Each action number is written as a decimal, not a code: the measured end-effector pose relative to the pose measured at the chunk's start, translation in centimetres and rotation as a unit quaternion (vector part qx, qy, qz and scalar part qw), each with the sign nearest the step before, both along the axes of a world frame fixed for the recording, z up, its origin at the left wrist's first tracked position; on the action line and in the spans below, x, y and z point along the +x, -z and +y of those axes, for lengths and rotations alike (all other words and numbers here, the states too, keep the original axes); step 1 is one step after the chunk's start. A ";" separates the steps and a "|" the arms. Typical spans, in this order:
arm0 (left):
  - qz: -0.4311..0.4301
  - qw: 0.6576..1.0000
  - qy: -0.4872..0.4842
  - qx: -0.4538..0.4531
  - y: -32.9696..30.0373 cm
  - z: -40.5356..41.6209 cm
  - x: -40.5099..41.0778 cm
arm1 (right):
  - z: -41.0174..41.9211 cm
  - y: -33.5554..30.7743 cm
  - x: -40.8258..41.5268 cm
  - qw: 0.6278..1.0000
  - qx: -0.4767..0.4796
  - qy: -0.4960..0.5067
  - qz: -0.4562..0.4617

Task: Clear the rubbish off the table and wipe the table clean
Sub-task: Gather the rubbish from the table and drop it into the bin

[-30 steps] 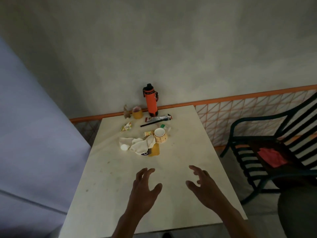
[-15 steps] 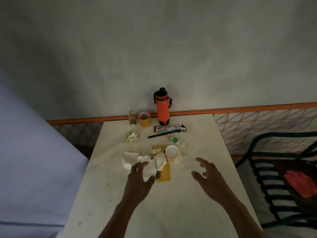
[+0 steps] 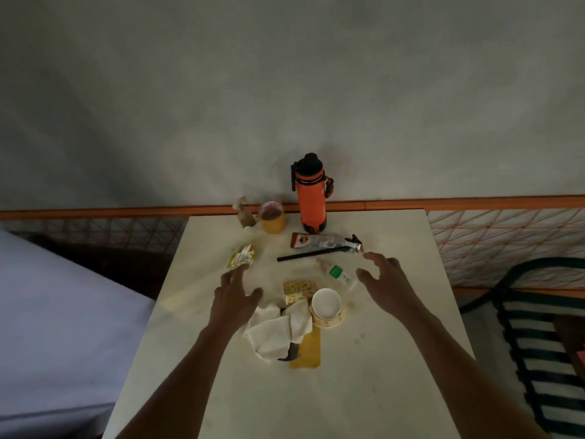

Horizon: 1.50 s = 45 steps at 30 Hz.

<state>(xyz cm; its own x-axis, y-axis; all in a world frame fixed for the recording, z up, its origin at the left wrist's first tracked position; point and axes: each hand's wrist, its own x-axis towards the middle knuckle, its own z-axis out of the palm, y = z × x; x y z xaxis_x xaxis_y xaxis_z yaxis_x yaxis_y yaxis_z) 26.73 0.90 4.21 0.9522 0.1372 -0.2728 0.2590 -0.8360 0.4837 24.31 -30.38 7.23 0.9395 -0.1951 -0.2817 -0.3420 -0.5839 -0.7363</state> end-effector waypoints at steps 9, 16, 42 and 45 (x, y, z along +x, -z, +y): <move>0.025 0.999 -0.032 0.026 5.2 2.2 9.1 | 0.5 4.9 10.0 0.994 -0.105 -0.040 0.014; 0.047 0.996 0.004 0.072 9.0 2.5 13.0 | 2.3 9.0 14.9 0.948 -0.259 -0.179 0.035; 0.082 0.975 0.036 0.202 8.4 0.4 10.6 | -1.2 12.5 14.4 0.910 -0.351 -0.222 0.009; 0.036 0.985 0.049 0.162 6.8 -0.6 9.6 | -2.7 11.7 12.8 0.934 -0.306 -0.185 0.011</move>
<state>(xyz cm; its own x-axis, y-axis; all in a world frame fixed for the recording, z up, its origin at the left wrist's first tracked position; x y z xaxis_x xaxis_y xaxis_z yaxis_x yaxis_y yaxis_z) 36.37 0.33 -2.57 0.9450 0.1374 -0.2968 0.1940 -0.9661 0.1705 37.16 -33.09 -4.46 0.9700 0.0105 -0.2429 -0.0448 -0.9742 -0.2210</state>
